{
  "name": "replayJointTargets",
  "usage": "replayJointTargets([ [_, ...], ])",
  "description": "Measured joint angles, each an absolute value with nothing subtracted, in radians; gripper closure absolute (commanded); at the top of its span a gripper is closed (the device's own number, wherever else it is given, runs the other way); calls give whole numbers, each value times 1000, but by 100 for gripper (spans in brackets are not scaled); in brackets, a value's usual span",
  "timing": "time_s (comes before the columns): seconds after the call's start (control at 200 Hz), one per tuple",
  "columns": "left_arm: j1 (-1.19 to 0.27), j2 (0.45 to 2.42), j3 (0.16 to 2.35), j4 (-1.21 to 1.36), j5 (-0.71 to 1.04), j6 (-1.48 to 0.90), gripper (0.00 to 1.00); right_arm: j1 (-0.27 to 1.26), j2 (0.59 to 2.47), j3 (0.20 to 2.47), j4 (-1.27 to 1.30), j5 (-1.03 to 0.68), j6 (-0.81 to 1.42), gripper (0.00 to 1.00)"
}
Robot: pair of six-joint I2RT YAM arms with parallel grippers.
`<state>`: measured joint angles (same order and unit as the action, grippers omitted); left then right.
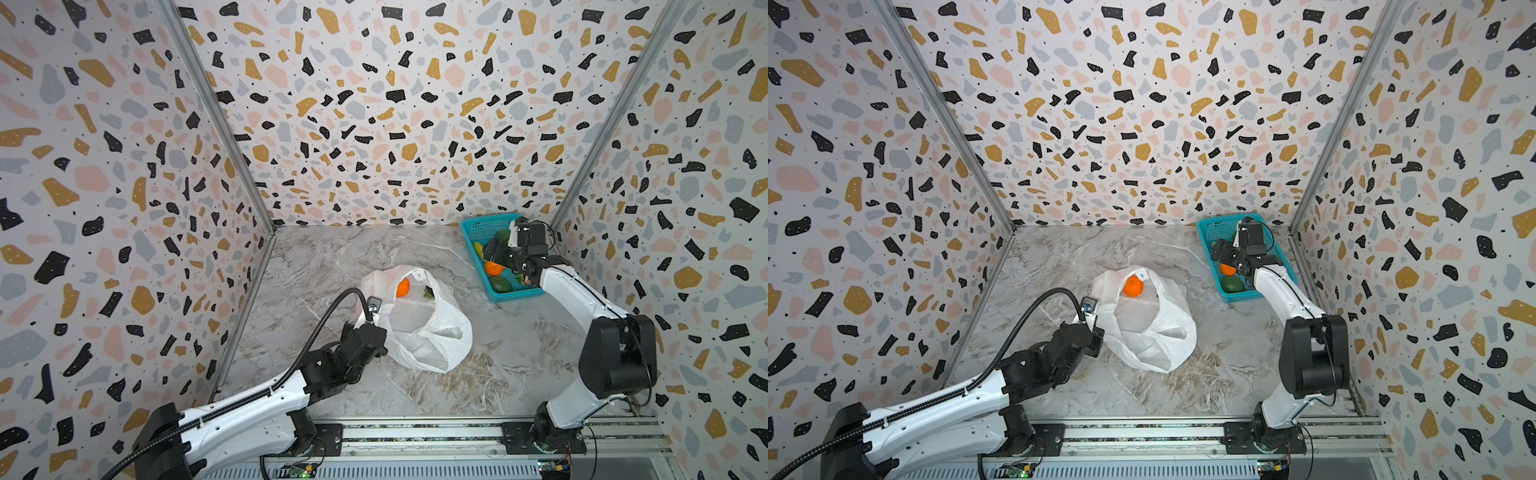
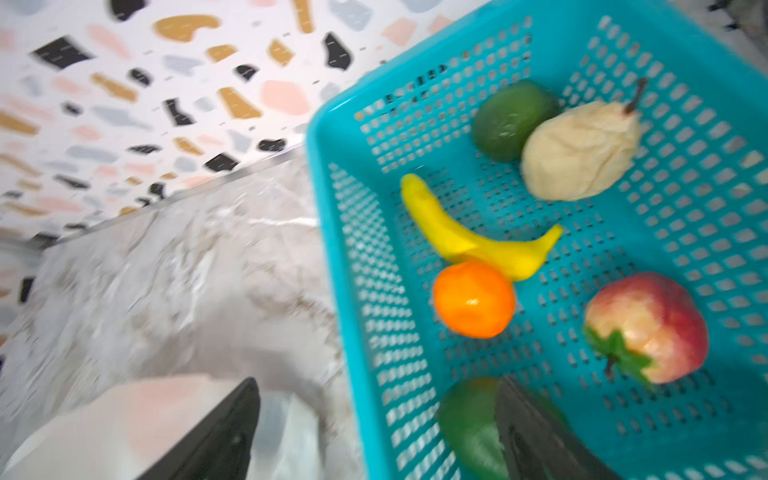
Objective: Untie the knot of the plastic bag and take out the fruit
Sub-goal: 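Move the open right gripper back into the bag toward the red apple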
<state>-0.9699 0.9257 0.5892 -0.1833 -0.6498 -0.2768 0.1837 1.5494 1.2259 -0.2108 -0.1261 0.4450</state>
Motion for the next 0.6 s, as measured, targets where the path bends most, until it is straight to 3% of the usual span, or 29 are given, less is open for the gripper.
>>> replayJointTargets([
  [0.255,-970,914,590,-187,-656,-276,100,398,1271,1130,-316,-202,459,12],
  [0.596,-970,907,610,-204,-657,-273,100,685,1227,1135,-382,-221,522,12],
])
